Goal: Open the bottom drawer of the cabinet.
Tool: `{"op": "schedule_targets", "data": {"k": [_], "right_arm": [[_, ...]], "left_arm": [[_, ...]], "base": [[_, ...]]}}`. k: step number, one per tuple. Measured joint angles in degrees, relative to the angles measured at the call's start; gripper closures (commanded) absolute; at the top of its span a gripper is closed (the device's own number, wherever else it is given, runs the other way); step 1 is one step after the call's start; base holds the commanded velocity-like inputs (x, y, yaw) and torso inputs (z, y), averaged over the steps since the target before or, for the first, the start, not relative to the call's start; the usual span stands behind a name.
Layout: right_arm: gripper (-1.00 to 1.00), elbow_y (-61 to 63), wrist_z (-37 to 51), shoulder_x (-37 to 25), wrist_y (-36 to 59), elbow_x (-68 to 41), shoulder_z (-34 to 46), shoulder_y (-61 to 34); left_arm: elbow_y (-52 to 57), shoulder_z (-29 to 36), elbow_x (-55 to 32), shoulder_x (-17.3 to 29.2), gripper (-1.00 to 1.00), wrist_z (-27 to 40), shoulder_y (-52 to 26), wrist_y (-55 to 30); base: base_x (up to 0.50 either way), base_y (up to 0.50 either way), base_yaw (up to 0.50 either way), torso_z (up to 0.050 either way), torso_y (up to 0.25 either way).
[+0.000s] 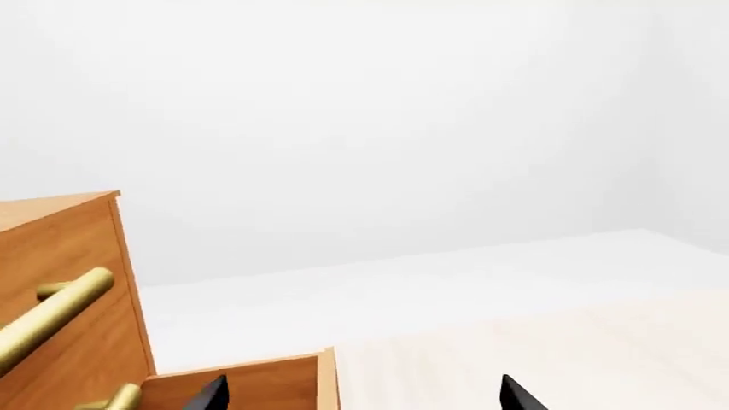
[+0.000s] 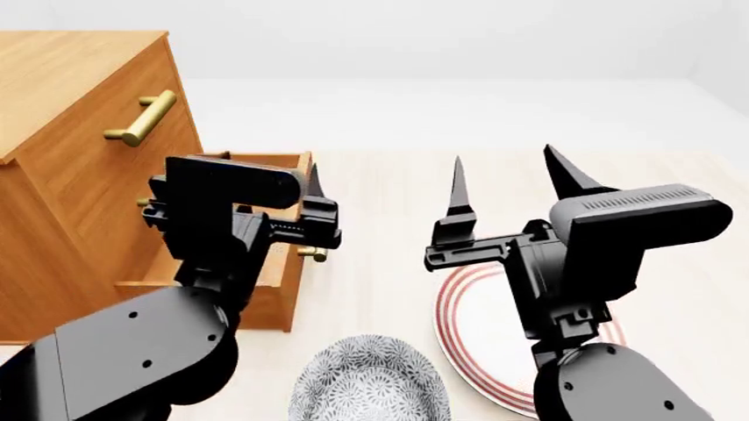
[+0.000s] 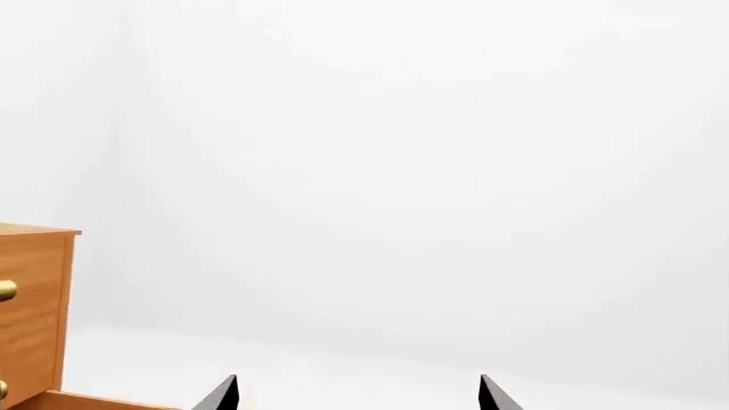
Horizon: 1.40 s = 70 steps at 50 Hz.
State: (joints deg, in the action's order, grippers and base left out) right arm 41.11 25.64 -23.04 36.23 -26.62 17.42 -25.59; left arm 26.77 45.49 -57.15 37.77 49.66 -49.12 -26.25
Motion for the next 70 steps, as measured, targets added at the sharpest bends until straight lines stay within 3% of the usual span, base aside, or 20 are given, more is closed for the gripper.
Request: {"op": "schedule_targets", "data": {"k": [11, 34, 70], "right_arm": [[-1.0, 5.5, 1.6, -1.0, 2.8, -0.9, -0.9, -2.6], [-1.0, 12.2, 5.2, -0.4, 13.7, -7.7, -3.8, -18.4], [-1.0, 18.0, 12.4, -2.0, 17.5, -17.6, -5.2, -29.3]], "left_arm": [[4.4, -0.7, 2.0, 1.0, -1.0, 2.1, -1.5, -0.1], [10.8, -2.2, 1.0, 0.4, -1.0, 5.3, -14.5, -7.9], [20.0, -2.7, 2.5, 1.1, -1.0, 8.8, -19.7, -10.7]], "base": [[0.0, 0.0, 0.0, 0.0, 0.0], [0.0, 0.0, 0.0, 0.0, 0.0], [0.0, 0.0, 0.0, 0.0, 0.0]]}}
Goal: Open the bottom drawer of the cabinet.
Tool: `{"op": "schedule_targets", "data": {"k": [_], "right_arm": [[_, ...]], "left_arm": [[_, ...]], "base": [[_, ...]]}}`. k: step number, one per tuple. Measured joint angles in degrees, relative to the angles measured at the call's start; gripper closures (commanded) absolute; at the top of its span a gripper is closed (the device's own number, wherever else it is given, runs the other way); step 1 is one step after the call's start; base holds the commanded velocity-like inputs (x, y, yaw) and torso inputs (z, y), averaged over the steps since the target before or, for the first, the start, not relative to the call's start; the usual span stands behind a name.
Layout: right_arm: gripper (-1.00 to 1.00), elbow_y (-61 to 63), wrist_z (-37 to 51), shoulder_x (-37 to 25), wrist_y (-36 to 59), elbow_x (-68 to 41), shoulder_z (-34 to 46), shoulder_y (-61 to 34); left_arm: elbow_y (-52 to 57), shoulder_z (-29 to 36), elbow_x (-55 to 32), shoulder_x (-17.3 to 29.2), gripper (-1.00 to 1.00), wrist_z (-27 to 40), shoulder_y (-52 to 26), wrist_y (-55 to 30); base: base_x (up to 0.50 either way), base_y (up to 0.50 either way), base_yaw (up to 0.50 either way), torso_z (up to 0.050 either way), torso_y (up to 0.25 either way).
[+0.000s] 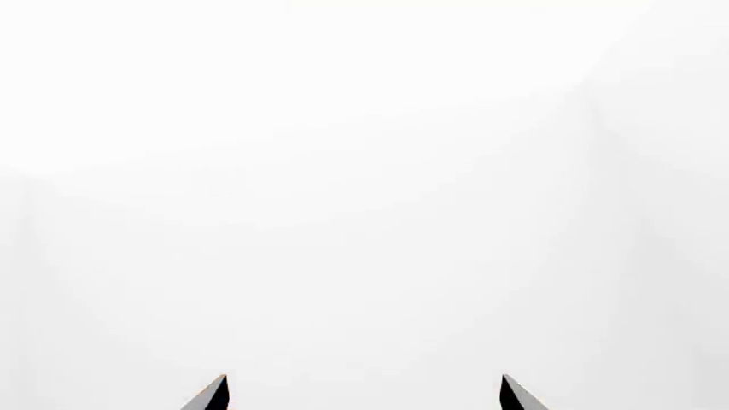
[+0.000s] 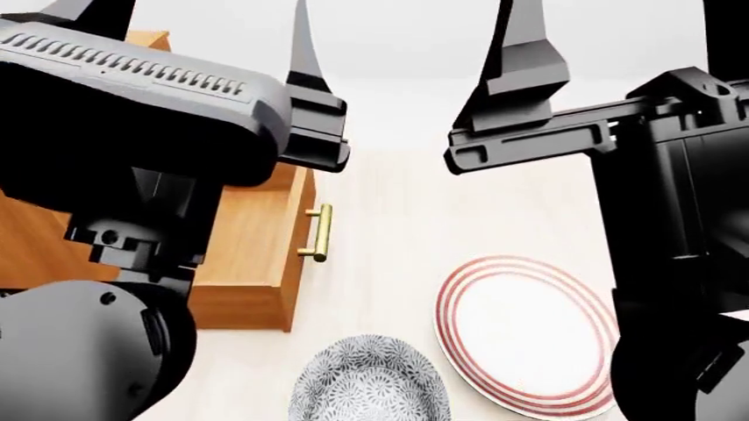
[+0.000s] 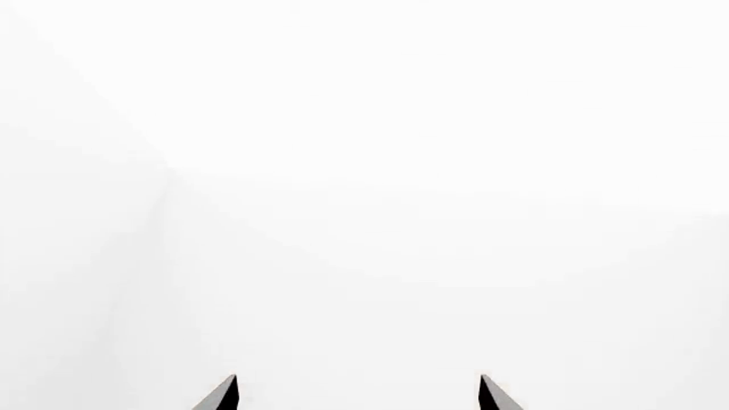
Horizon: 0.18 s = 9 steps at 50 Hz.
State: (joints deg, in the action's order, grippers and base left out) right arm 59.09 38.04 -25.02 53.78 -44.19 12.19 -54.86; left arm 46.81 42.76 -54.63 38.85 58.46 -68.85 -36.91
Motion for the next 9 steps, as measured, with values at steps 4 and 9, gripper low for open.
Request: {"op": "schedule_targets", "data": {"k": [4, 9], "right_arm": [[-1.0, 0.1, 1.2, -0.9, -0.6, -1.2, 0.5, -0.6], [-1.0, 0.2, 2.4, -1.9, -1.4, -2.3, 1.1, -1.1]], "left_arm": [[0.5, -0.1, 0.0, 0.1, -1.0, 0.3, -0.3, -0.2], [1.0, -0.2, -0.2, 0.1, -1.0, 0.6, -0.7, -0.5]], "base": [[0.0, 0.0, 0.0, 0.0, 0.0], [0.0, 0.0, 0.0, 0.0, 0.0]]}}
